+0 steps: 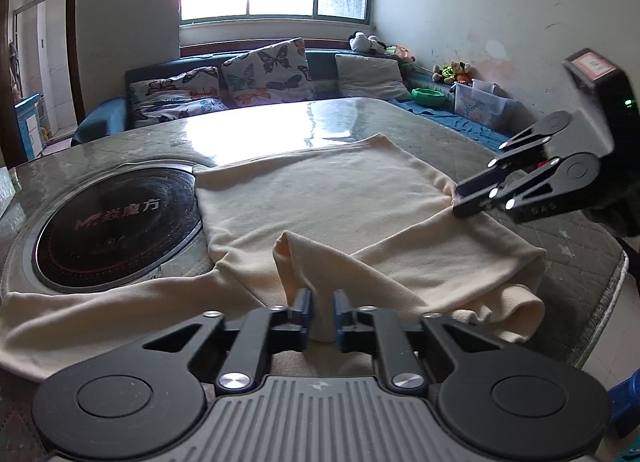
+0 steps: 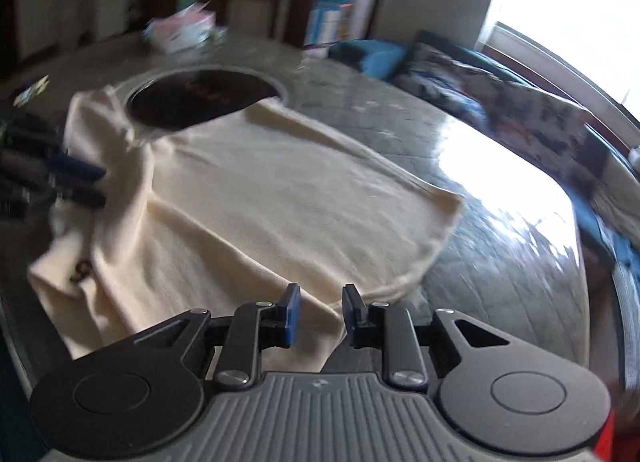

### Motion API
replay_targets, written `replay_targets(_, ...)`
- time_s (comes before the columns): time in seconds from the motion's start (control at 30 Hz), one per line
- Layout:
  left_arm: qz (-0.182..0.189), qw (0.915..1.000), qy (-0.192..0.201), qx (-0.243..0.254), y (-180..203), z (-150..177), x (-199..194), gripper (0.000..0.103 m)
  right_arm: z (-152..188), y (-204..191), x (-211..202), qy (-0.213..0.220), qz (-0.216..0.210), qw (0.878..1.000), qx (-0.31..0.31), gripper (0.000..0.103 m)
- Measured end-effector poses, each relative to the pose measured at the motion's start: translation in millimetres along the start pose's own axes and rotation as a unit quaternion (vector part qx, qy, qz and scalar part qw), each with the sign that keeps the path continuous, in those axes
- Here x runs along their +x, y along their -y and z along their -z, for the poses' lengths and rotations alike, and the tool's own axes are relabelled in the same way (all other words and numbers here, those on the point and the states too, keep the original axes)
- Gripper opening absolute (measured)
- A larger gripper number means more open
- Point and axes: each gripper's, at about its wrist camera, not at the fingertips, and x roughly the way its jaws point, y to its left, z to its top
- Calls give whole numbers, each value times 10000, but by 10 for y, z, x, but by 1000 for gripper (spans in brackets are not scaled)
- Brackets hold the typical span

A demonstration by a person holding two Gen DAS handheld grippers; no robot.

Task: Fold clothes

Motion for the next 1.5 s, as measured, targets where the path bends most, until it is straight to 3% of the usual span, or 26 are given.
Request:
replay_targets(0.2, 58, 9999, 3, -103, -48, 10, -100, 9, -77, 42, 90, -320, -559, 9957, -666, 26)
replay_targets(0.4, 46, 9993, -77, -350, -162, 31, -131, 12, -123, 158, 153, -584, -1066, 9902, -691, 25)
replay_targets(0.47, 97, 9995, -45, -313, -180, 34, -164, 20, -130, 202, 163, -642, -1185, 9890, -608, 24)
replay_targets(0.5, 73, 9995, -52, -301, -186, 40, -168, 31, -130, 216, 164, -664, -1223, 9885, -590, 19)
replay_targets(0.6, 8, 9996, -141, -261, -195, 69, -148, 36, -132, 216, 140, -707, -1144, 9892, -584, 7)
replay_targets(0.7, -45, 9994, -250, -231, -198, 102, -110, 38, -124, 205, 27, -601, -884, 9923, -627, 5)
replay_targets(0.9, -136, 9991, -344, -192, -218, 137, -88, 38, 34, 366, -162, -488, -470, 9974, -256, 5)
replay_targets(1.2, -71, 10000, -5, 16, 33, -118, -11, 36, 132, 269, -238, -47, -186, 9998, 99, 10)
replay_targets(1.33, 27, 9999, -51, 127, 131, -127, 141, 36, 196, 95, -344, 174, -288, 9992, 201, 12)
replay_targets(1.5, -117, 9992, -314, 220, 102, -41, 252, 35, 430, -65, -374, -4, -343, 9988, 354, 12)
